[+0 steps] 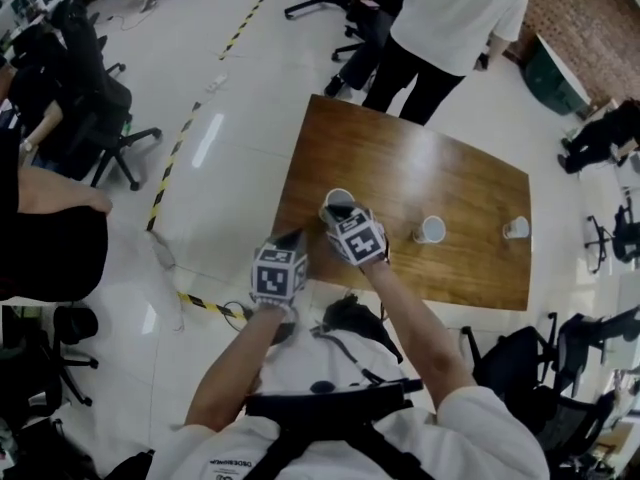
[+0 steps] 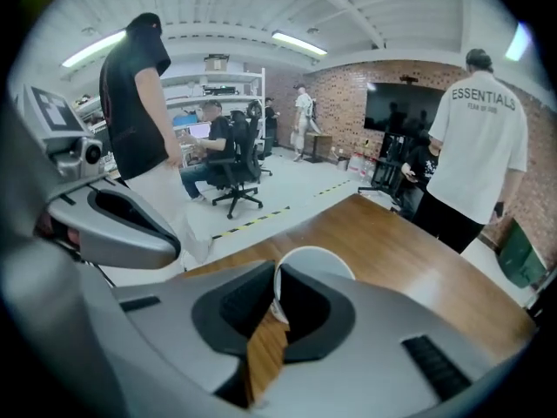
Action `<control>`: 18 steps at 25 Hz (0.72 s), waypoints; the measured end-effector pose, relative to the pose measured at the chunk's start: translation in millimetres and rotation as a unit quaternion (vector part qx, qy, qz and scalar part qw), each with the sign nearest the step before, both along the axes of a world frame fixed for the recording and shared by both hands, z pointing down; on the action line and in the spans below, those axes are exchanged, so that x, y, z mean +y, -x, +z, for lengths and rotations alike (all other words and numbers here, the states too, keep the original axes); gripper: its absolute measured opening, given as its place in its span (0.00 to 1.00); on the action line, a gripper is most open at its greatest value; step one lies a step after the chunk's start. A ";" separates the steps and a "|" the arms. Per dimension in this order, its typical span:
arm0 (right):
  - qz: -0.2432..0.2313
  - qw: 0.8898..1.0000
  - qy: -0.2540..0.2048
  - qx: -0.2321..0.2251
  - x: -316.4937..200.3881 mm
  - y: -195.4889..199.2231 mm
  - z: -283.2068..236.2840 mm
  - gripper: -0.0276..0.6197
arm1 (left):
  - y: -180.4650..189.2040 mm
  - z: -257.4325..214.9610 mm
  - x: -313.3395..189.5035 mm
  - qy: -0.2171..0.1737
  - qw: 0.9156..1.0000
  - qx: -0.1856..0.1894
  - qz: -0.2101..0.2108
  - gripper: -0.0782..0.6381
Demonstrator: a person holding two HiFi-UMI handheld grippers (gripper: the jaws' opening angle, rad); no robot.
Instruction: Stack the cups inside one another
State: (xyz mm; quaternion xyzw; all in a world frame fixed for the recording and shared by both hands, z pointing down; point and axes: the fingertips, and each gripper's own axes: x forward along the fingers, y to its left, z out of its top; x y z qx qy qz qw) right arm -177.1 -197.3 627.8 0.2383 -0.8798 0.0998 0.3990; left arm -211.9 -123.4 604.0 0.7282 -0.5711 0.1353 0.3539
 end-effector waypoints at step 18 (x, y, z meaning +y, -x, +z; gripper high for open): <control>0.148 0.983 -0.066 -0.080 5.6 -144.1 -91.1 0.09 | -115.7 -15.3 -13.3 -0.015 0.990 -0.007 0.138 0.11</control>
